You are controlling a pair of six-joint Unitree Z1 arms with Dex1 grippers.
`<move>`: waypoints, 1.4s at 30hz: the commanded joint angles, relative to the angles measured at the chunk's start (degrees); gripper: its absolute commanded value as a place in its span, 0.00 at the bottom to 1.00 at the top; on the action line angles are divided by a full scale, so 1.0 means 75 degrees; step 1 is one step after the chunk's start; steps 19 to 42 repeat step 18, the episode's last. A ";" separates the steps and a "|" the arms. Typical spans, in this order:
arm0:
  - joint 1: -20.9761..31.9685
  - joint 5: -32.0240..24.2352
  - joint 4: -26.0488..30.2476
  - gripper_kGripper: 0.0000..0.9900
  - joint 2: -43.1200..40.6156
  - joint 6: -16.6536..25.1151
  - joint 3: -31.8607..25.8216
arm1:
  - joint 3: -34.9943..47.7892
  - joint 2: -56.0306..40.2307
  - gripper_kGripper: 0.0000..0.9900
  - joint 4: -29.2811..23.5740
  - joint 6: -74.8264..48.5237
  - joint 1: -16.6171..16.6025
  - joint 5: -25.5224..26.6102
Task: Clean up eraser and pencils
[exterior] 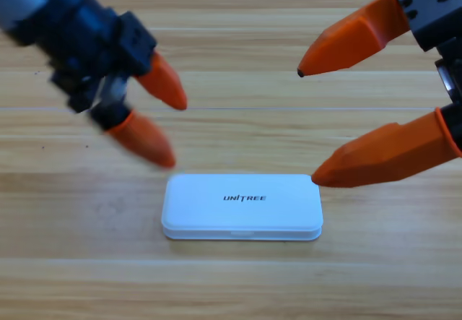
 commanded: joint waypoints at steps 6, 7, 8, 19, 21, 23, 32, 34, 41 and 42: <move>-0.1181 -0.0165 0.0354 1.00 -0.0374 -0.0444 0.0141 | 0.0176 0.0372 0.95 -0.0096 0.0037 0.0094 0.0103; -0.1181 -0.0165 0.0354 1.00 -0.0374 -0.0444 0.0141 | 0.0176 0.0372 0.95 -0.0096 0.0037 0.0094 0.0103; -0.1181 -0.0165 0.0354 1.00 -0.0362 -0.0455 0.0141 | 0.0176 0.0372 0.95 -0.0096 0.0037 0.0094 0.0103; -0.1181 0.0011 0.0366 1.00 -0.0467 -0.0854 0.0012 | 0.0164 0.0372 0.95 -0.0096 0.0037 0.0094 0.0115; -0.1181 0.0011 0.0366 1.00 -0.0467 -0.0854 0.0012 | 0.0164 0.0372 0.95 -0.0096 0.0037 0.0094 0.0115; -0.1181 0.0011 0.0366 1.00 -0.0467 -0.0854 0.0012 | 0.0164 0.0372 0.95 -0.0096 0.0037 0.0094 0.0115; -0.1181 0.0011 0.0366 1.00 -0.0467 -0.0854 0.0012 | 0.0164 0.0372 0.95 -0.0096 0.0037 0.0094 0.0115; -0.1181 0.0011 0.0366 1.00 -0.0467 -0.0854 0.0012 | 0.0164 0.0372 0.95 -0.0096 0.0037 0.0094 0.0115; -0.1181 0.0011 0.0366 1.00 -0.0467 -0.0854 0.0012 | 0.0164 0.0372 0.95 -0.0096 0.0037 0.0094 0.0115; -0.1181 0.0011 0.0366 1.00 -0.0467 -0.0854 0.0012 | 0.0164 0.0372 0.95 -0.0096 0.0037 0.0094 0.0115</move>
